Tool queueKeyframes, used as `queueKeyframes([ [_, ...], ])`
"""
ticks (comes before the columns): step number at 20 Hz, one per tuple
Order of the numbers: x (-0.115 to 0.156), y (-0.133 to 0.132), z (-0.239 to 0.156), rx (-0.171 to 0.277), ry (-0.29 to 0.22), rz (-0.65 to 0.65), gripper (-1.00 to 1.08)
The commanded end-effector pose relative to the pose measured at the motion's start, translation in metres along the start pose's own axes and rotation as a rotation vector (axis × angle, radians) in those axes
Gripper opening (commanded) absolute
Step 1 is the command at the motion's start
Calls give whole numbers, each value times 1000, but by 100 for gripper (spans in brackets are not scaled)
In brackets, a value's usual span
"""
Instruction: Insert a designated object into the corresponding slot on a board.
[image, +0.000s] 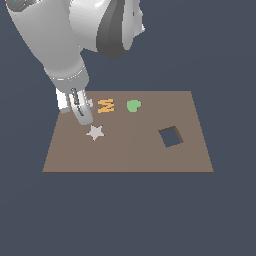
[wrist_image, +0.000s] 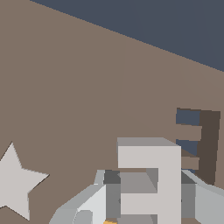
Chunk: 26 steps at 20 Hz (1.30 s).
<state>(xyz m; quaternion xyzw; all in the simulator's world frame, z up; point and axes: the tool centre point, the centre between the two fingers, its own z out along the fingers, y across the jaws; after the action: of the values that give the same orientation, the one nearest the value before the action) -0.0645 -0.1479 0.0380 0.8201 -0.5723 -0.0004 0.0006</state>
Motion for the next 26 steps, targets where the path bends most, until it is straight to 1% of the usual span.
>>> queueKeyframes([
  [1, 7, 17, -1, 1, 0, 33, -100],
  [5, 15, 36, -2, 0, 0, 68, -100],
  [8, 18, 43, -2, 0, 0, 81, -100],
  [18, 19, 45, 8, 0, -1, 83, -100],
  [19, 19, 45, 8, 0, -1, 83, 100],
  [26, 19, 45, 8, 0, -1, 83, 100],
])
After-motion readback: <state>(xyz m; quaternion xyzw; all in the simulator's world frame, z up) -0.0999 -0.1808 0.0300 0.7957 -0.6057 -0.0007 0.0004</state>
